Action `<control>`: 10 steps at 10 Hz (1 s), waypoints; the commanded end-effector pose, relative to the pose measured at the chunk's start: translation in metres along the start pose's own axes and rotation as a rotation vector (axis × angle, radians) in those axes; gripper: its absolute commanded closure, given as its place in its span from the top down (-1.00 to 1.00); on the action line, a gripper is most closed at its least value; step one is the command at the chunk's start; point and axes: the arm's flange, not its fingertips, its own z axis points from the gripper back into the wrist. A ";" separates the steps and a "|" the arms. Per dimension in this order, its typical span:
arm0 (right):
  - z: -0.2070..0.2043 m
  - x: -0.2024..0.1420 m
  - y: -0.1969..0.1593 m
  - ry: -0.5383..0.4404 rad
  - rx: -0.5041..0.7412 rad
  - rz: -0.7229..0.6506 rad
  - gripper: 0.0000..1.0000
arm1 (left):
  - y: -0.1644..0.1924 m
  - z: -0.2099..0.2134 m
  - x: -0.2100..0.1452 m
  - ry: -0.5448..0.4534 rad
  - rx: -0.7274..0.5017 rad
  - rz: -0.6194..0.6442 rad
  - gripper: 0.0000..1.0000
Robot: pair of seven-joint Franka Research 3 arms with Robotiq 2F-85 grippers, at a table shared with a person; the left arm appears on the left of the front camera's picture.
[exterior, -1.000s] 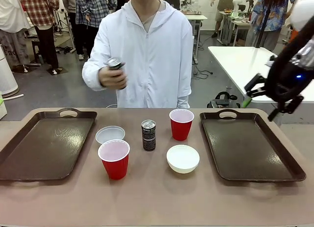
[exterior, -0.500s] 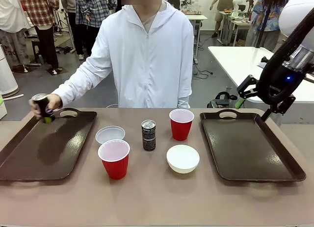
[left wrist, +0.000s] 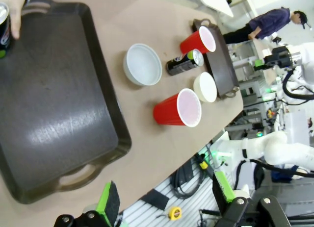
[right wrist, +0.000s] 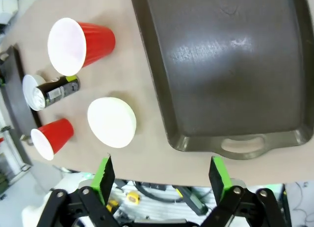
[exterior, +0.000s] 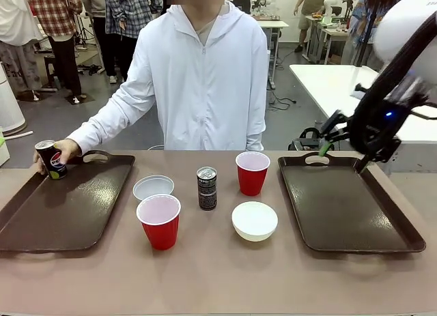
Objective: Prepare tableware on both trays.
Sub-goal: Pick up a Picnic Bowl from the table and place it on a Handle tray.
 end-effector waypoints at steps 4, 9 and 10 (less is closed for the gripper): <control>-0.092 -0.012 0.080 -0.004 -0.153 0.023 1.00 | -0.001 0.000 0.001 -0.010 -0.011 0.003 1.00; -0.120 -0.026 0.097 0.028 -0.188 0.075 1.00 | -0.001 0.000 0.001 -0.010 -0.011 0.003 1.00; -0.129 -0.027 0.111 0.046 -0.208 0.103 1.00 | -0.001 0.000 0.001 -0.010 -0.011 0.003 1.00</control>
